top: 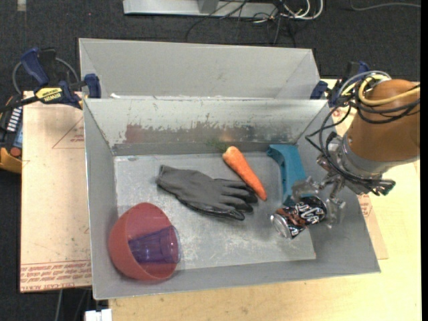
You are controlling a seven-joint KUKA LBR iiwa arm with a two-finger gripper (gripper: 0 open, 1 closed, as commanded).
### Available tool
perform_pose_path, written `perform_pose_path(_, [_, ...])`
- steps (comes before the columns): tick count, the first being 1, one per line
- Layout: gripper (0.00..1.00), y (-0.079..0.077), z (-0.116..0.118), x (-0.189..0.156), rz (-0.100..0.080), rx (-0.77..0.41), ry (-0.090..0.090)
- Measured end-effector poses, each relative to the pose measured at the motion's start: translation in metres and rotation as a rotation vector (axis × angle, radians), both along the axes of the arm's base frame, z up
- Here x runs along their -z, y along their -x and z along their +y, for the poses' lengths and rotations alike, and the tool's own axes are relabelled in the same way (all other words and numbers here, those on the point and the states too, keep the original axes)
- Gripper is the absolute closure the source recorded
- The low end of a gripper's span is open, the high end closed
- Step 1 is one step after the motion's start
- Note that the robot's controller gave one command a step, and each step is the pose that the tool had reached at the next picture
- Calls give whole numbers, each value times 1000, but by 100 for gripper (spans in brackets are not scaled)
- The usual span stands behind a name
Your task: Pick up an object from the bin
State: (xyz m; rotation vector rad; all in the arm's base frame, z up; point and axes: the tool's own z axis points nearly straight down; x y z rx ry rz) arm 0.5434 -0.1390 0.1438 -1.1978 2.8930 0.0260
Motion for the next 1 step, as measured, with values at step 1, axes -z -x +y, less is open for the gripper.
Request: perform_pose_path(1, [100, -1, 0, -15, -2, 0, 1])
